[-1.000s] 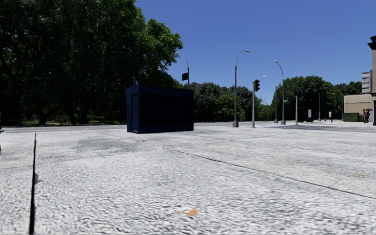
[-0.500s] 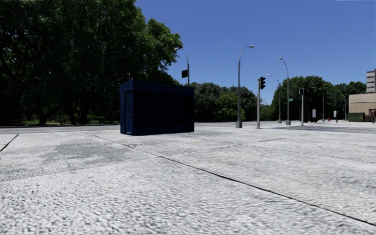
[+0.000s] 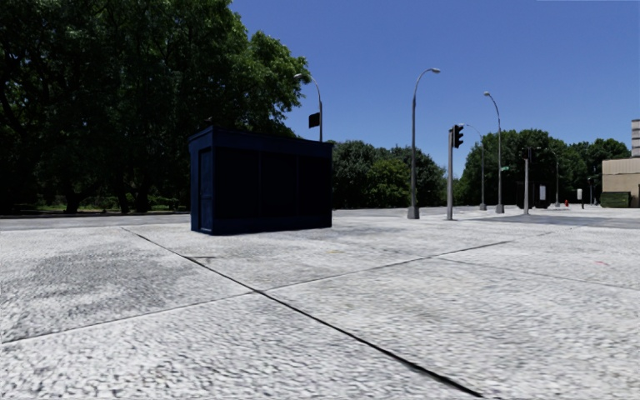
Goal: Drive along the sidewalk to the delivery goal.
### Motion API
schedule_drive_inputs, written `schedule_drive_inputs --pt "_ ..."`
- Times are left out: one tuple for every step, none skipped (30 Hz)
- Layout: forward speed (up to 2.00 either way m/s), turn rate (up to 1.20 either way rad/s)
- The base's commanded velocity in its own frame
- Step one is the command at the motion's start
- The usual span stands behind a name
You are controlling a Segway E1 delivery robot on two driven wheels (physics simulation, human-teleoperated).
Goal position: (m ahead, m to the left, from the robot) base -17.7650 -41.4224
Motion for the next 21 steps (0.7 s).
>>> schedule_drive_inputs --pt "2.00 0.00" --pt "2.00 0.00" --pt "2.00 0.00" --pt "2.00 0.00" --pt "2.00 0.00" --pt "2.00 0.00" --pt "2.00 0.00" --pt "2.00 0.00" --pt "2.00 0.00" --pt "2.00 0.00" --pt "2.00 0.00" --pt "2.00 0.00" --pt "2.00 0.00" --pt "2.00 -0.08" --pt "2.00 -0.08" --pt "2.00 -0.21" --pt "2.00 -0.27" --pt "2.00 -0.28" --pt "2.00 -0.28" --pt "2.00 -0.28" --pt "2.00 -0.28"
